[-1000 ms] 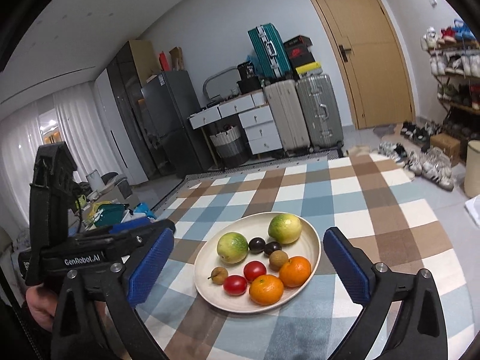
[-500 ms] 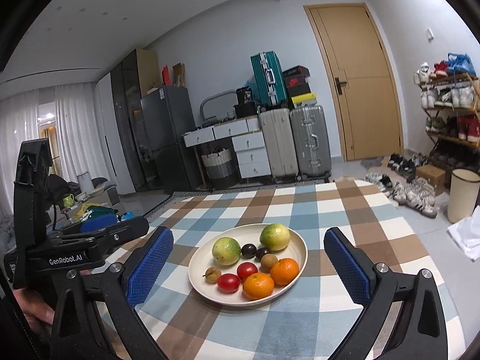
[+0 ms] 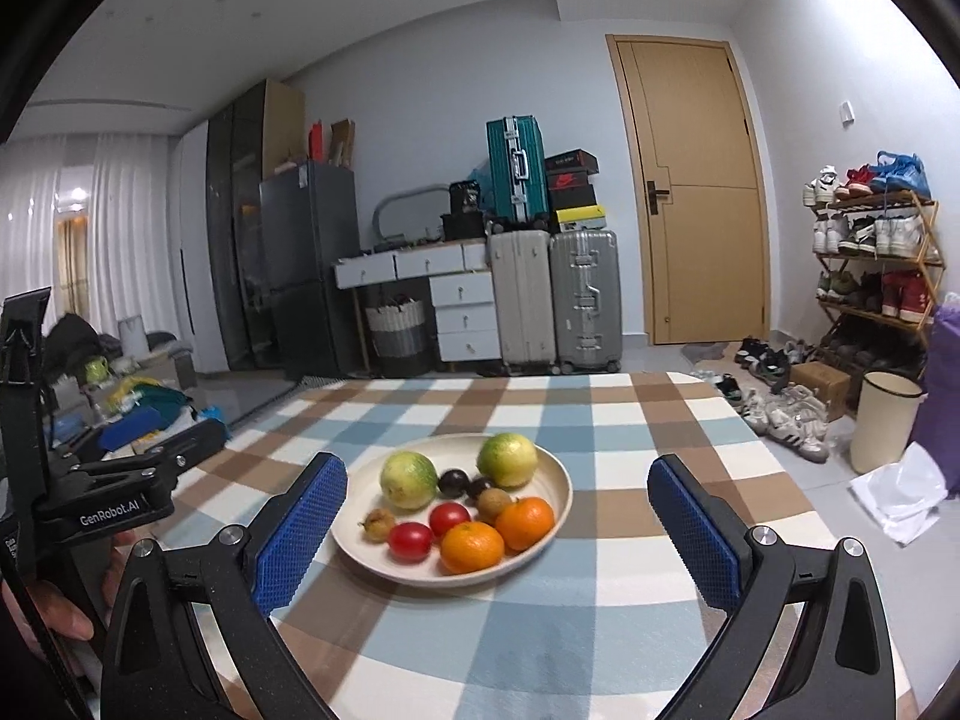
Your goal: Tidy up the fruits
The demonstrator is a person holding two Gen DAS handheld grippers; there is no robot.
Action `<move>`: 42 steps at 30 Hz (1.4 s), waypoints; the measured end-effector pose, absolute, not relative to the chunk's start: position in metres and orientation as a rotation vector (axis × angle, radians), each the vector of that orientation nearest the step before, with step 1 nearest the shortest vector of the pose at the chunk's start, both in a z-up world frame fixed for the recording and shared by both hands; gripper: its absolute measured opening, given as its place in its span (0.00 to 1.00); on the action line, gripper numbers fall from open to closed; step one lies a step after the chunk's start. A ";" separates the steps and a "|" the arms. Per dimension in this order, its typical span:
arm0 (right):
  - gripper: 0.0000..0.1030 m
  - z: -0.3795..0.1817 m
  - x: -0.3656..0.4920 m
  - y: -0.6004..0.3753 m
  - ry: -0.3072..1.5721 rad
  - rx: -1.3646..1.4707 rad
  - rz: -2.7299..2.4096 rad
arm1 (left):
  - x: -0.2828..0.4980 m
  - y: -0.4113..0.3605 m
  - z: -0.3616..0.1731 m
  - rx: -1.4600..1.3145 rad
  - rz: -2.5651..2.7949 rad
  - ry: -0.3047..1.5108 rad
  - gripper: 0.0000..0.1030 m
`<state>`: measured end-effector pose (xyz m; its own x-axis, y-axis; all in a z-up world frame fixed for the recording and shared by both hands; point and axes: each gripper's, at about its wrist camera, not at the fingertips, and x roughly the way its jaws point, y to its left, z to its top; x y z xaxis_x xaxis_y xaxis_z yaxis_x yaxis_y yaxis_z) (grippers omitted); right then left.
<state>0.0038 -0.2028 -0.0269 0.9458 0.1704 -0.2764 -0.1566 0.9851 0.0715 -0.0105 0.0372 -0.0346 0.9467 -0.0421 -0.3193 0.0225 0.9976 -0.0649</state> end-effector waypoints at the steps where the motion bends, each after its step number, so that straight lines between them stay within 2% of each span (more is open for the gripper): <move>1: 0.99 -0.029 0.005 -0.202 0.291 0.042 0.159 | -0.010 0.039 -0.038 -0.067 -0.032 0.324 0.99; 11: 0.99 -0.036 0.013 -0.196 0.349 -0.006 0.146 | -0.001 0.030 -0.050 -0.015 -0.063 0.323 0.99; 42: 1.00 -0.035 0.007 -0.189 0.321 -0.036 0.151 | -0.001 0.028 -0.048 -0.013 -0.068 0.309 0.99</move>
